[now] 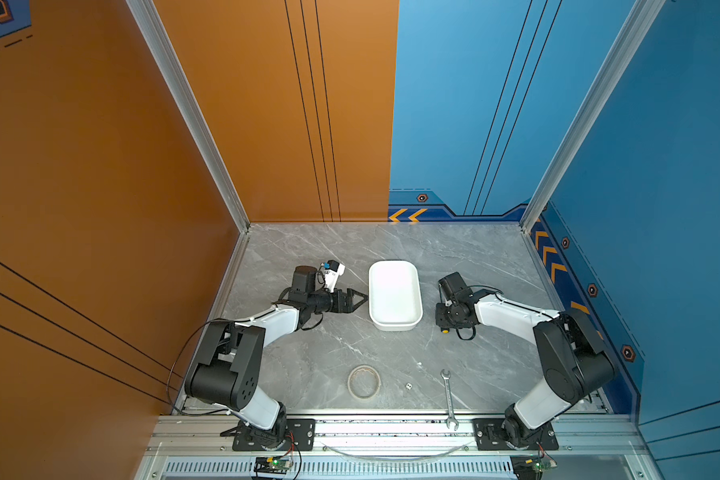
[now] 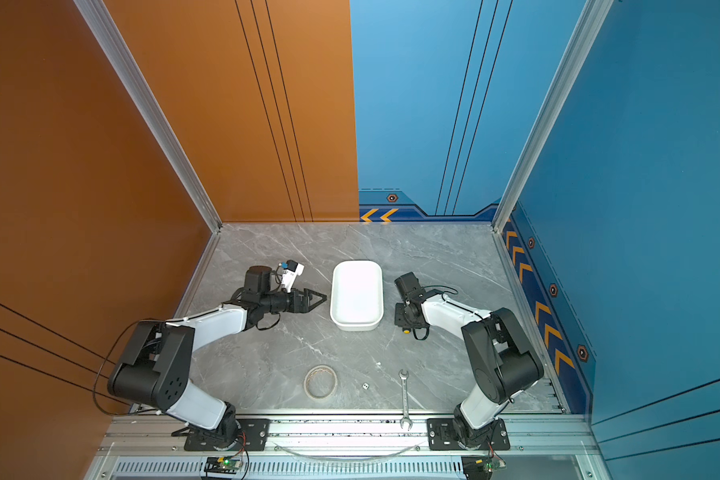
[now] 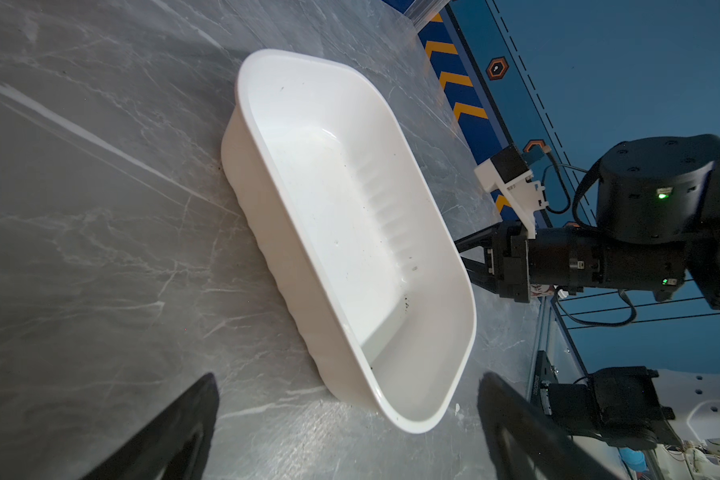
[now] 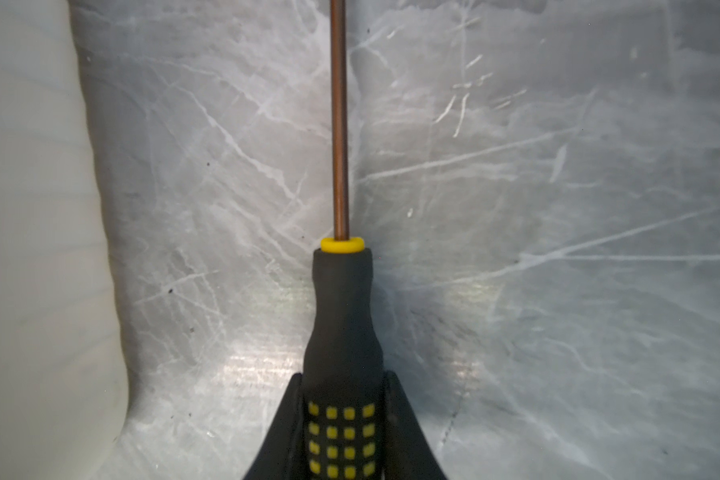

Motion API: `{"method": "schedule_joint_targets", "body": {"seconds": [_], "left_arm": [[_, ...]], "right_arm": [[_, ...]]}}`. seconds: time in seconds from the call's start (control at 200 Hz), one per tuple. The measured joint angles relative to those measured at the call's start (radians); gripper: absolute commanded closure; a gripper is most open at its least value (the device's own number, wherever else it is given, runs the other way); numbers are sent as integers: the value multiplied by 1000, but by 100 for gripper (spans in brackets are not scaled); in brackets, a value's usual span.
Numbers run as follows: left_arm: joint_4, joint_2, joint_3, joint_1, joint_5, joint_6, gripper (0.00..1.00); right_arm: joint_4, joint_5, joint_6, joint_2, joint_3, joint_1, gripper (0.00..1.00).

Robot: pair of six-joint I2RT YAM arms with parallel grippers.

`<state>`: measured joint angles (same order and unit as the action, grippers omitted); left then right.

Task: Put the screwdriver in the bin
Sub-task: 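Lower the right gripper and close it on the black-yellow screwdriver handle, then lift the screwdriver with the right gripper and carry it over the white bin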

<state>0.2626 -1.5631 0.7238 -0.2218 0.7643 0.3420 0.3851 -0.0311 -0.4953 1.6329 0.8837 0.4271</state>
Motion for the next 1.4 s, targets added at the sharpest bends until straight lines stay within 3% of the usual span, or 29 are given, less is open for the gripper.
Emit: {"method": "schedule_joint_targets", "body": {"seconds": [0.235,0.401,0.571,0.781,0.966,1.397], "left_arm": [[-2,0,0,0,0,0,2],[-3,-3,0,0,2,1,2],[-5,-5,0,1,4,4,2],[-6,-5,0,1,4,4,2],[-6,-4,0,7,3,7,2],[-6,13,-2,8,-14,8,2]], "right_arm": [[25,0,0,-35,0,0,100],[40,5,-2,-226,2,23,100],[-56,100,-48,-338,24,91,100],[-131,134,-111,-245,110,226,100],[-160,132,-179,-114,192,261,100],[-13,-24,-343,75,343,349,100]]}}
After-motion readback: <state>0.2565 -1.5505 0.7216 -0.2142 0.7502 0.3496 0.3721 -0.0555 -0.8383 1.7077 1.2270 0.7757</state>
